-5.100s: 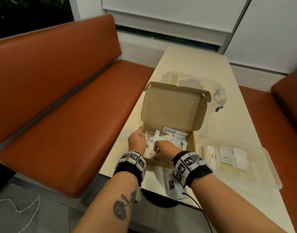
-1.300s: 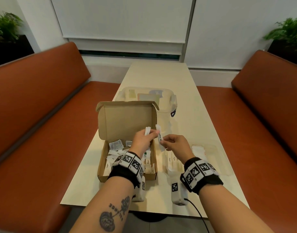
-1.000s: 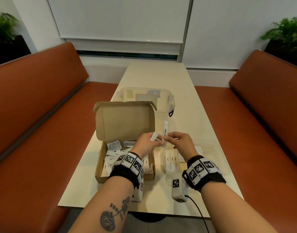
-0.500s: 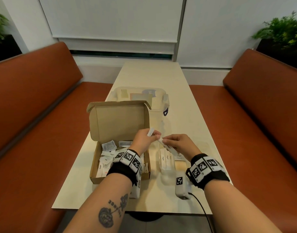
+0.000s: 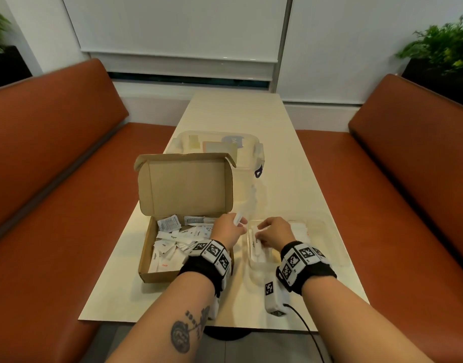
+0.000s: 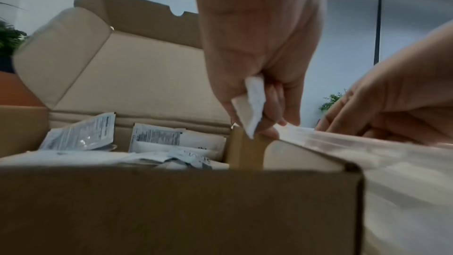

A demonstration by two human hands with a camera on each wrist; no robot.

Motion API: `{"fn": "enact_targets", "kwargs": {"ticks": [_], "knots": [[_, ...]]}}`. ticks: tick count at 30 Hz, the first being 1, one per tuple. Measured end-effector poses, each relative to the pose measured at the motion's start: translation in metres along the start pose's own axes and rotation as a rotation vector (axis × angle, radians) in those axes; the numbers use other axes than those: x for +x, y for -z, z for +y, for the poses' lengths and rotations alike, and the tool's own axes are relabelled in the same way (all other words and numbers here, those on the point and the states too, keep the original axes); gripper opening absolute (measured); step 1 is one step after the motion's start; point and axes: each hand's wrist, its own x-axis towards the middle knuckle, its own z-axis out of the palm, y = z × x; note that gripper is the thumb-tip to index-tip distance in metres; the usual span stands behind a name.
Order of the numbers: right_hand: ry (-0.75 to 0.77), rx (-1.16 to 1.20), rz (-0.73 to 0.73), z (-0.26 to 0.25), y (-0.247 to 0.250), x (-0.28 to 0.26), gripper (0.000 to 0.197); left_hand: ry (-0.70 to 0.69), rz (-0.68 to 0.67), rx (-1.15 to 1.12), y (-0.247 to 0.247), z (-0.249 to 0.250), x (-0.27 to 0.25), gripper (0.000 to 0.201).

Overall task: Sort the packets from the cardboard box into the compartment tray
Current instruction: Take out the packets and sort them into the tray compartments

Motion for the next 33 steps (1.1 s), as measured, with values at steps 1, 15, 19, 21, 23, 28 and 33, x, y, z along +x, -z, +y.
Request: {"fn": "enact_targets", "kwargs": {"ticks": [1, 15, 19, 21, 23, 28, 33], "knots": [[0.0, -0.009, -0.017, 0.0, -0.004, 0.0, 0.024, -0.001, -0.003, -0.007, 0.001, 0.0, 0.001, 0.02], [0.113, -0.321, -0.133, -0.002, -0.003, 0.001, 0.048, -0.004, -0.019, -0.071, -0.001, -0.004, 0.006, 0.024], [0.172, -0.491, -0.175, 0.001, -0.006, -0.002, 0.061, 0.007, -0.01, -0.105, -0.002, -0.004, 0.005, 0.021], [0.192, -0.519, -0.173, 0.002, -0.008, -0.002, 0.062, 0.007, -0.012, -0.107, -0.002, -0.005, 0.004, 0.02], [0.201, -0.525, -0.166, 0.003, -0.009, -0.002, 0.061, 0.004, -0.009, -0.097, -0.002, -0.005, 0.004, 0.02], [0.213, -0.532, -0.153, 0.005, -0.011, 0.0, 0.058, 0.006, -0.01, -0.084, -0.002, -0.005, 0.006, 0.02], [0.27, -0.444, -0.06, 0.002, -0.007, -0.001, 0.044, 0.013, 0.035, -0.092, -0.002, 0.0, 0.012, 0.022]]}}
